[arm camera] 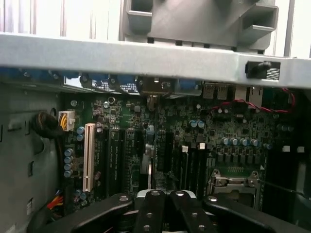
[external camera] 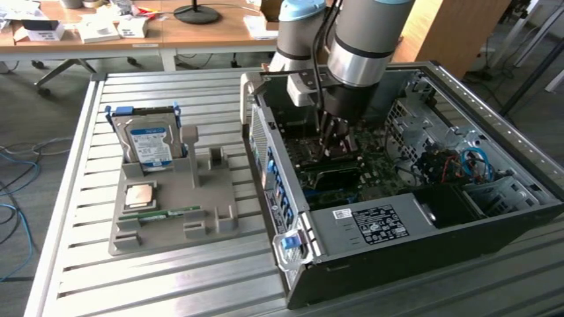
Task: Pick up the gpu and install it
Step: 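Press down on the gpu until it lock into place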
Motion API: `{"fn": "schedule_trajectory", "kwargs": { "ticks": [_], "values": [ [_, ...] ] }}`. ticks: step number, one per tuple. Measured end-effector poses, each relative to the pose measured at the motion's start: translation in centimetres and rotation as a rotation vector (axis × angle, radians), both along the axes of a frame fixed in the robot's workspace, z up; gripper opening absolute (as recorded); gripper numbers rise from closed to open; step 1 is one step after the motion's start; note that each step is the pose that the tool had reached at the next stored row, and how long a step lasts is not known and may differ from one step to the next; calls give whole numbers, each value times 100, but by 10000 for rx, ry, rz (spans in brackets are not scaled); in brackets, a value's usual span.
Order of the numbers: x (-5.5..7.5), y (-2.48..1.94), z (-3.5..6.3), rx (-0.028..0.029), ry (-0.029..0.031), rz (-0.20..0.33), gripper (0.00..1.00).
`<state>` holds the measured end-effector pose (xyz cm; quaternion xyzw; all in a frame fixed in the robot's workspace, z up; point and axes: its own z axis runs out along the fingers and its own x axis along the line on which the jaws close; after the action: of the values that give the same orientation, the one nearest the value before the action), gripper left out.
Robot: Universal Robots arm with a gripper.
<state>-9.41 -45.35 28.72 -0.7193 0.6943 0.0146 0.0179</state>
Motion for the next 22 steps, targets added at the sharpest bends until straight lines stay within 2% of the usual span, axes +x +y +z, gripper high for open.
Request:
{"fn": "schedule_trajectory", "kwargs": {
  "ticks": [8,22],
  "values": [
    [129,-2,0,0,0,138,11],
    [120,-2,-36,-3,-20,170,11]
  ]
}}
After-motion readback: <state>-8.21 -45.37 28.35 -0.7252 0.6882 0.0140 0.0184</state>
